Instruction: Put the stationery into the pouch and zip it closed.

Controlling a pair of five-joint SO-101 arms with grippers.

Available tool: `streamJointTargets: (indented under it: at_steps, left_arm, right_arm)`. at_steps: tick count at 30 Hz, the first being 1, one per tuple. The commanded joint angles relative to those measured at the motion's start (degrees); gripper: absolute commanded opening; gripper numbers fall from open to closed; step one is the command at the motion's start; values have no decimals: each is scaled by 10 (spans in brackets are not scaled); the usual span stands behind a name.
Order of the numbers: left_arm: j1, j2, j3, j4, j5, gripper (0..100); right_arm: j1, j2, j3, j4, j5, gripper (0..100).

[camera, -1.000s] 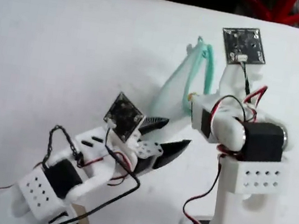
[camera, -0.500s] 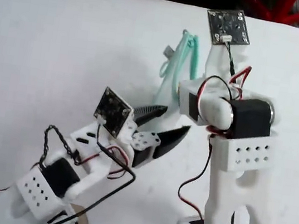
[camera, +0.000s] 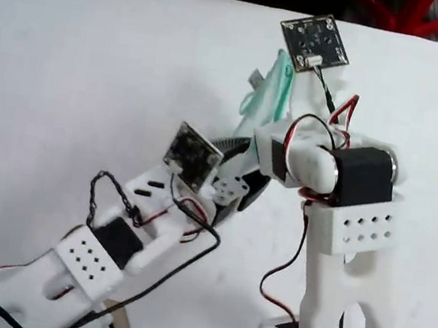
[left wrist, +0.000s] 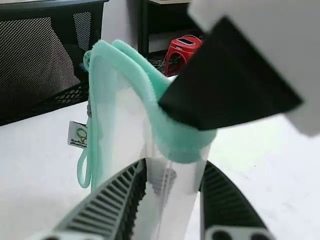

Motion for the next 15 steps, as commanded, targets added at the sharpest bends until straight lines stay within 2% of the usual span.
streamJointTargets:
  at_steps: [1, 7, 11, 15]
  left_arm:
    - [-5, 11, -17, -18, -20, 107]
    - [-58, 11, -17, -18, -23, 22]
    - [-93, 11, -16, -18, -20, 24]
    - [-105, 14, -14, -18, -19, 24]
  right_arm:
    - [-28, -7, 40, 12, 14, 19]
    - [-29, -24, 62, 12, 25, 19]
    - [-31, -65, 62, 12, 62, 21]
    - [-32, -116, 61, 13, 67, 22]
